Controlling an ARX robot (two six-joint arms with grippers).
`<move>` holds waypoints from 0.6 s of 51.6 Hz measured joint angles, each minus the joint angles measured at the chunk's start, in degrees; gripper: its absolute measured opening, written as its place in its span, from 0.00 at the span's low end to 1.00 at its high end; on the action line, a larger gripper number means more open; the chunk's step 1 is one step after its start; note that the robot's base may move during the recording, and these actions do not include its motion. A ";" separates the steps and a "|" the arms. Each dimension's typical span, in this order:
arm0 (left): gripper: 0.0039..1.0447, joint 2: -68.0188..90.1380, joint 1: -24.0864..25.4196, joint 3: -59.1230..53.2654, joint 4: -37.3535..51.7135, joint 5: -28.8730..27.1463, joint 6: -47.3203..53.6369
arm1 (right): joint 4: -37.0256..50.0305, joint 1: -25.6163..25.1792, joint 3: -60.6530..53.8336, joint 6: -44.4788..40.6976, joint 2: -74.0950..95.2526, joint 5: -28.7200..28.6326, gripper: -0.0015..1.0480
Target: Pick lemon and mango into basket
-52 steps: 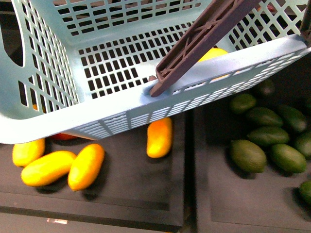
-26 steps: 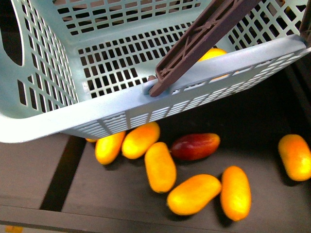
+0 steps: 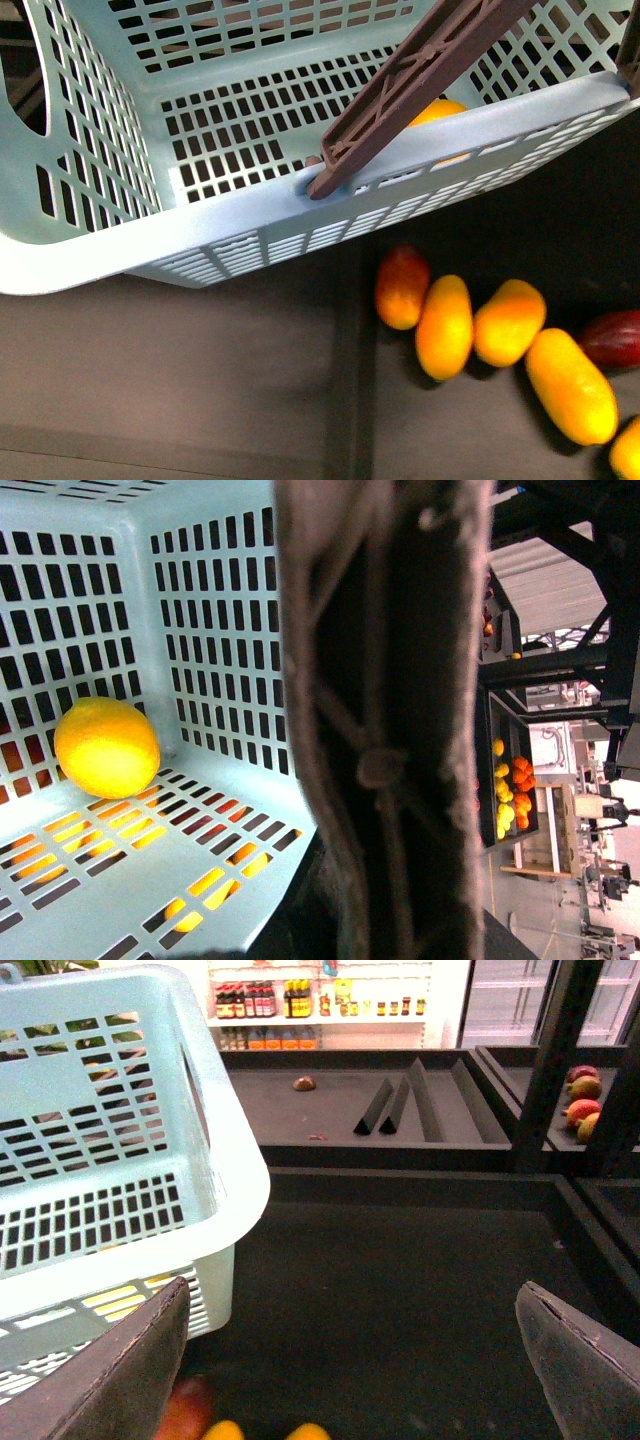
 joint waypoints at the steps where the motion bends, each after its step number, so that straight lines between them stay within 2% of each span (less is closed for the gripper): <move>1: 0.05 0.00 0.00 0.00 0.02 -0.02 -0.02 | 0.00 0.00 0.00 0.00 0.00 -0.04 0.92; 22: 0.05 -0.11 0.96 0.07 0.02 -1.62 1.14 | -0.20 0.07 0.00 0.22 0.09 0.17 0.92; 24: 0.05 -0.11 0.90 0.07 0.02 -1.25 1.01 | -5.73 0.92 1.79 2.80 0.83 5.09 0.92; 26: 0.05 -0.11 0.87 0.07 0.00 -0.66 0.59 | -16.68 0.83 6.25 7.26 2.78 12.09 0.92; 27: 0.05 -0.11 0.76 0.07 -0.04 -0.44 0.09 | -23.93 -0.81 9.55 10.47 4.61 16.52 0.92; 29: 0.05 -0.11 0.46 0.07 -0.04 -0.09 -0.09 | -31.06 -4.09 12.94 13.29 7.08 17.27 0.92; 31: 0.05 -0.11 0.22 0.09 -0.04 0.11 -0.02 | -34.62 -9.11 15.26 14.75 9.81 14.53 0.92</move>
